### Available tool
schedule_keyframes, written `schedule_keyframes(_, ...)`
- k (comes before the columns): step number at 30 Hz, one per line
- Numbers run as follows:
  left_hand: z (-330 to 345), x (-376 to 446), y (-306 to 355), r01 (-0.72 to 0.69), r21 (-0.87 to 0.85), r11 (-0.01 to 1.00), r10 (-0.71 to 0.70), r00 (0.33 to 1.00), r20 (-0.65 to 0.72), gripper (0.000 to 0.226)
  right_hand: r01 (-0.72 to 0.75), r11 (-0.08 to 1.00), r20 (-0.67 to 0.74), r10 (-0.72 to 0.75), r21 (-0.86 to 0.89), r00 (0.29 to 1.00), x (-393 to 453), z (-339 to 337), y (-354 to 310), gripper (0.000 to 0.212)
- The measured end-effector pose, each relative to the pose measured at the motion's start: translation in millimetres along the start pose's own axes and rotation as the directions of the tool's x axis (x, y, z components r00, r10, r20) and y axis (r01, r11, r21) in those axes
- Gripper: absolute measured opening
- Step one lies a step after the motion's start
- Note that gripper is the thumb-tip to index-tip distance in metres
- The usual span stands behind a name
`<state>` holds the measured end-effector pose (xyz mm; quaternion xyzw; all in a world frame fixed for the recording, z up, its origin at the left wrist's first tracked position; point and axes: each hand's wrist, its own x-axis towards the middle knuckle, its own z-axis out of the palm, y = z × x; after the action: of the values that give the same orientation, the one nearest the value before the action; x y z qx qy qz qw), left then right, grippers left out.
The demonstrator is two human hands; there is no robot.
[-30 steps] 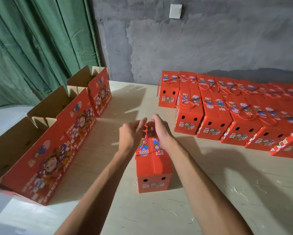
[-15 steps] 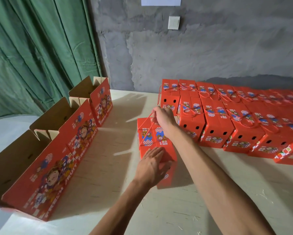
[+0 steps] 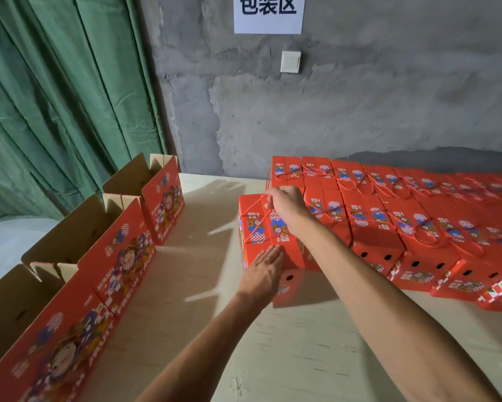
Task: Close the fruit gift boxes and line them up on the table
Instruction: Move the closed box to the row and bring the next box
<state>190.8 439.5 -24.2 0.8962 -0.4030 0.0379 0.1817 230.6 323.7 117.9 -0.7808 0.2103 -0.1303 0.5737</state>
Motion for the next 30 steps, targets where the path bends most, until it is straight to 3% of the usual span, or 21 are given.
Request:
schedule_keyframes(7,7,66,-30,-0.002,-0.011,1.0,0.002,0.998,0.063,0.054,-0.053,0.998,-0.026,0.052,-0.045,0.998,70,-2,12,0.021)
schedule_keyframes(15,27,139,-50,0.027,-0.018,0.999,-0.025,0.994,0.106,0.036,-0.109,0.992,-0.054,0.105,-0.063,0.993,145,-8,26,0.021)
schedule_keyframes(22,50,171,-63,0.049,-0.024,0.998,-0.046,0.993,0.111,0.037,-0.127,0.989,-0.083,0.121,-0.07,0.989,172,-14,47,0.012)
schedule_keyframes(27,67,181,-69,0.033,-0.027,0.999,-0.028,0.986,0.165,0.034,-0.133,0.99,-0.086,0.129,-0.046,0.988,177,-18,62,0.018)
schedule_keyframes(30,75,178,-70,0.013,-0.035,0.999,-0.009,0.991,0.13,0.034,-0.12,0.992,-0.074,0.118,-0.029,0.99,180,-20,67,0.021)
